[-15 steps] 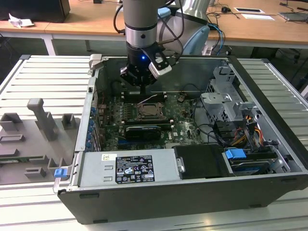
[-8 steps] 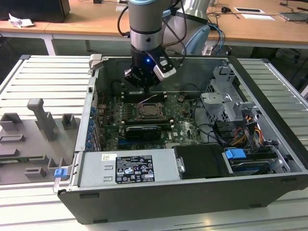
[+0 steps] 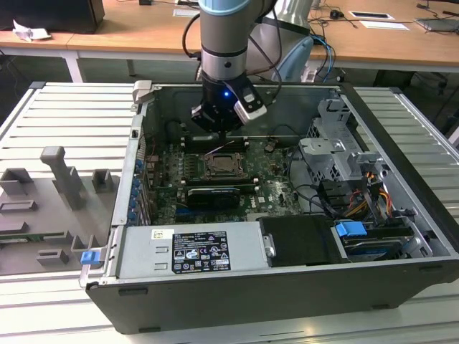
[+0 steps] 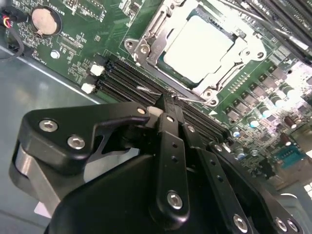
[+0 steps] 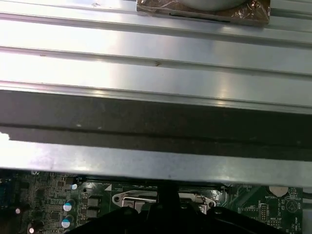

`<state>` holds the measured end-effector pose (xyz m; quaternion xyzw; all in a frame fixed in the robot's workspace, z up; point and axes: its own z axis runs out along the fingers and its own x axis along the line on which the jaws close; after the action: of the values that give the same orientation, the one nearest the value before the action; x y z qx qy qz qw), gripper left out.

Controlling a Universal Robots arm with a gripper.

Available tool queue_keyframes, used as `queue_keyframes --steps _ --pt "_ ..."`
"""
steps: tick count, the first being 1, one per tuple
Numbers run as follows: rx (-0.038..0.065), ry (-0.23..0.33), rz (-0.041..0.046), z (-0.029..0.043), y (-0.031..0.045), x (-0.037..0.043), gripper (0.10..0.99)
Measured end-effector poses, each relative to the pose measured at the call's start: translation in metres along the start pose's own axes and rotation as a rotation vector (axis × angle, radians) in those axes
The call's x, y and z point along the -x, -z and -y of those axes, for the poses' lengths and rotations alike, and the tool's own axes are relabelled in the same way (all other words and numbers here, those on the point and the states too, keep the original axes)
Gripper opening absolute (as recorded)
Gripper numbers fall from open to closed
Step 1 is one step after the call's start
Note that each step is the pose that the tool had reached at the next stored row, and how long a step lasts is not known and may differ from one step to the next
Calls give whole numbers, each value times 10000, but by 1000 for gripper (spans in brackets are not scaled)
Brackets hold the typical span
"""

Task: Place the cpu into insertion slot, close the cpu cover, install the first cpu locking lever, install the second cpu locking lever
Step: 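Install the first cpu locking lever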

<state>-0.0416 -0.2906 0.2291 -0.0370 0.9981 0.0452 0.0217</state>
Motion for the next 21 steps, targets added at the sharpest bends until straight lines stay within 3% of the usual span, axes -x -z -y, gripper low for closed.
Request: queue_keyframes --steps 5,10,17,21 --pt "-7 -166 15 -29 -44 17 106" --pt "-13 -269 23 -19 -99 105 106" --pt "-19 -312 26 -6 -204 141 106" --pt "-98 -344 25 -3 -239 148 106"
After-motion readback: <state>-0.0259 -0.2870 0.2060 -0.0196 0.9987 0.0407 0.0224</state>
